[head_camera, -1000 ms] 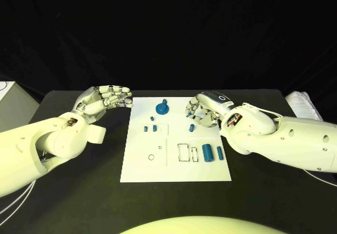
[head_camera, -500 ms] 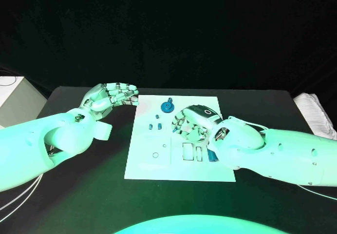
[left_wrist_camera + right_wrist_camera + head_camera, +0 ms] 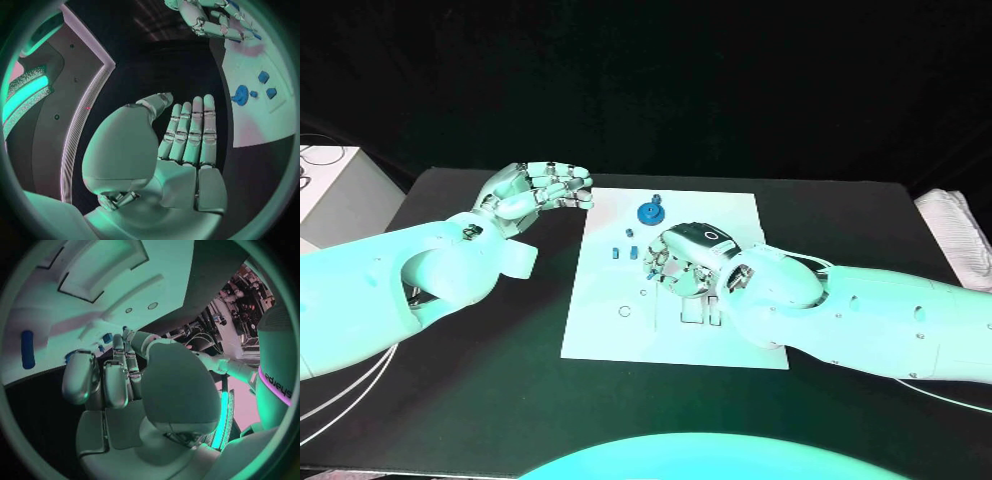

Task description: Assemble the parts on the task board

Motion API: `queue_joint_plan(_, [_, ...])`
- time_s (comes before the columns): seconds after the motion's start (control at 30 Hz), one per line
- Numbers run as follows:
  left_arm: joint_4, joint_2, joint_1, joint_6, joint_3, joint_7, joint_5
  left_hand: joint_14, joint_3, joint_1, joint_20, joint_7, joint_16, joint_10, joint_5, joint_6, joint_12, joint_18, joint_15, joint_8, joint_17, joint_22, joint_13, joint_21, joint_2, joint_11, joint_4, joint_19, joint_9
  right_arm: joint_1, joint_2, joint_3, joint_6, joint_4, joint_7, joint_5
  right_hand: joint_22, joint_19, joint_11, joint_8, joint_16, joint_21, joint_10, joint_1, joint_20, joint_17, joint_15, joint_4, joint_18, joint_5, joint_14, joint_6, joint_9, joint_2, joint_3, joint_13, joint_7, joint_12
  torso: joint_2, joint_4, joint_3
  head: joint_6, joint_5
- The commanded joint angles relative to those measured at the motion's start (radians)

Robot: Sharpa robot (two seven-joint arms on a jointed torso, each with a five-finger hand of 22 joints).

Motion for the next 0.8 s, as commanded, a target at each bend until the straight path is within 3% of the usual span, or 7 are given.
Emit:
queue_joint_plan(0.03, [0.001,0.002,0.000,0.017,0.001,0.004,-0.001,-0.009,0.000,0.001,0.004,0.000,-0.004,-0.009,0.003,0.004,0.005,0.006,0.001,0.006,0.002,0.001,0.002,-0.003,0.006,0.000,-0.005,-0.002,0.001,-0.005,0.008,-0.001,0.039,-0.003,-0.015,-0.026,-0.001,0.006,-0.037,0.003,-0.006,-0.003,0.045,-0.005,-0.008,-0.001,-0.007,-0.005,-0.016,0.003,0.044,0.003,0.001,0.002,0.001,0.001,0.008,0.005,0.000,-0.0011,0.0011,-0.006,0.005])
queue_joint_plan(0.3, [0.002,0.004,0.000,0.017,0.001,0.004,-0.001,-0.009,0.000,0.001,0.004,0.000,-0.004,-0.009,0.003,0.004,0.005,0.006,0.001,0.006,0.002,0.001,0.002,-0.003,0.006,0.000,-0.005,-0.002,0.001,-0.012,0.023,-0.004,0.054,-0.004,-0.016,-0.033,-0.002,0.005,-0.037,0.003,-0.007,-0.005,0.045,-0.005,-0.008,-0.001,-0.007,-0.005,-0.016,0.003,0.044,0.002,0.002,0.002,0.001,0.001,0.008,0.005,0.000,-0.0009,0.0009,-0.015,0.010])
queue_joint_plan(0.8, [0.004,0.004,0.000,0.018,0.001,0.004,-0.001,-0.011,-0.001,0.000,0.004,0.000,-0.004,-0.010,0.003,0.004,0.006,0.006,0.001,0.007,0.003,0.000,0.002,-0.004,0.006,0.000,-0.006,-0.004,0.001,-0.018,0.036,-0.007,0.062,-0.022,-0.027,-0.054,-0.002,0.005,-0.037,0.003,-0.007,-0.005,0.045,-0.006,-0.008,-0.002,-0.007,-0.007,-0.016,0.003,0.044,0.001,0.003,0.003,0.002,0.001,0.008,0.003,0.000,0.0001,0.0006,-0.021,0.011])
